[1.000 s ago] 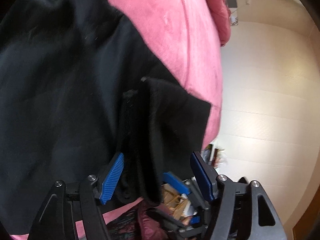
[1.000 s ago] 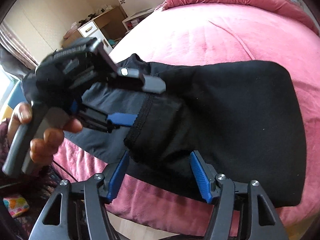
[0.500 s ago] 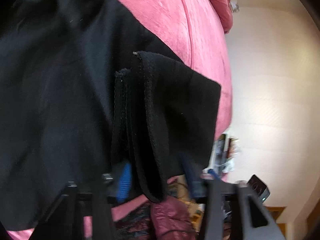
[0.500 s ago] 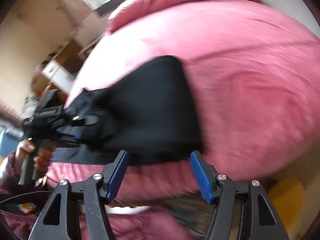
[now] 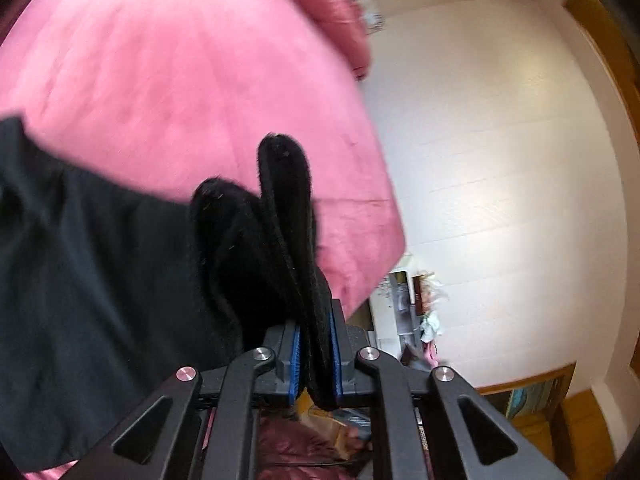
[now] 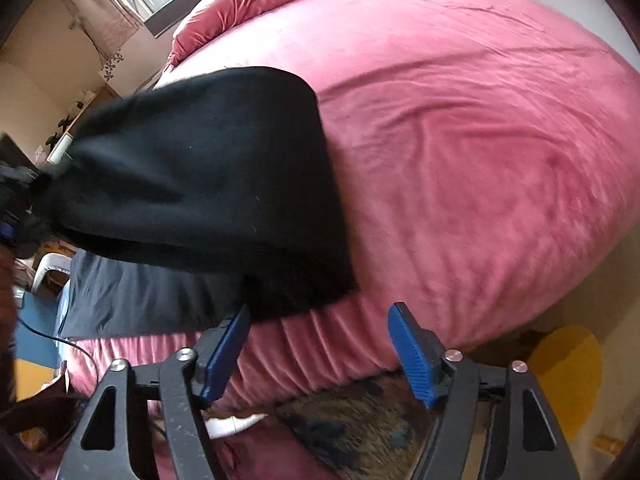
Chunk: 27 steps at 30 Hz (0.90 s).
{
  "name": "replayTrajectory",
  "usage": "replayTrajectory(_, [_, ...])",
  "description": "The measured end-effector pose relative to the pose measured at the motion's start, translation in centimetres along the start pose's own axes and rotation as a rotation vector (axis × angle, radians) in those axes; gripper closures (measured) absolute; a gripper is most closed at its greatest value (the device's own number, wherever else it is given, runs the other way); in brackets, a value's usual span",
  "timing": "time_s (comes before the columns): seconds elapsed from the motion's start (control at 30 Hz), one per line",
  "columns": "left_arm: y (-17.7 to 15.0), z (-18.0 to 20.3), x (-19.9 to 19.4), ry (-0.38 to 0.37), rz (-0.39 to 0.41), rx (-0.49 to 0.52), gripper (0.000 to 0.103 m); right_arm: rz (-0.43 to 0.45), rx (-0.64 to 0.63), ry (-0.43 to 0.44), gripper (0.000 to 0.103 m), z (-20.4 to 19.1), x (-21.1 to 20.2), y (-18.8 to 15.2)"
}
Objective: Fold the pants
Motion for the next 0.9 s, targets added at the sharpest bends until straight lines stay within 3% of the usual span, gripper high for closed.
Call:
replayTrajectory(0.13, [0.8,1.8,-0.9,-0.011,0.034,0.055,0.092,0.019,-0.015,-0.073,0.032,-0.6,1.4,1.6])
replayTrajectory(0.17, [1.0,1.7,-1.3,-0.014,0.044,0.056,0.092,0.023,-0.009,-0.081,0.038,-0.6,1.7,2.1])
replayTrajectory(0.23, [1.0,0.7,-2.1,0.001,0.060,0.047,0.092,0.022,-0.013,-0.077,0.050,-1.0,2.2,2.5])
replayTrajectory(0.37, [-0.1,-5.0,-2.4,0.094,0.047,-0.035,0.092,-0.024,-0.100,-0.138,0.055,-2.5,3.7,2.1])
replayTrajectory(0.57, [-4.1,-14.2,-0.9,0.240,-0.037,-0.204,0.092,-0.068,-0.045,-0.120,0.053,-1.6,5.7,1.8])
replayTrajectory(0.63, [-5.0,-15.5,-0.9,0.214,-0.037,-0.249,0.092,-0.076,-0.070,-0.130,0.052,-1.9,5.9,2.0])
replayTrajectory(0.77, [-5.1,-15.2,-0.4,0.225,-0.023,-0.211,0.089,-0.114,-0.094,-0.130,0.048,-2.2,5.6,1.8])
replayTrajectory(0.83, [-5.2,-14.7,-1.0,0.239,-0.015,-0.189,0.080,-0.144,-0.139,-0.128,0.044,-2.2,4.8,1.5])
replayTrajectory(0.9, [-5.1,-14.6,-1.6,0.220,0.001,-0.193,0.078,-0.172,-0.185,-0.093,0.042,-2.1,3.7,1.0])
Point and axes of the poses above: each gripper's, at about its wrist camera, not at the fingertips, and x roughly the way its jaws point, z to its right, y to its top, the point moved 5 cm from there along x, roughly the way its jaws point, and after that the axes turned 5 degrees about -x, right-handed, at the moved point
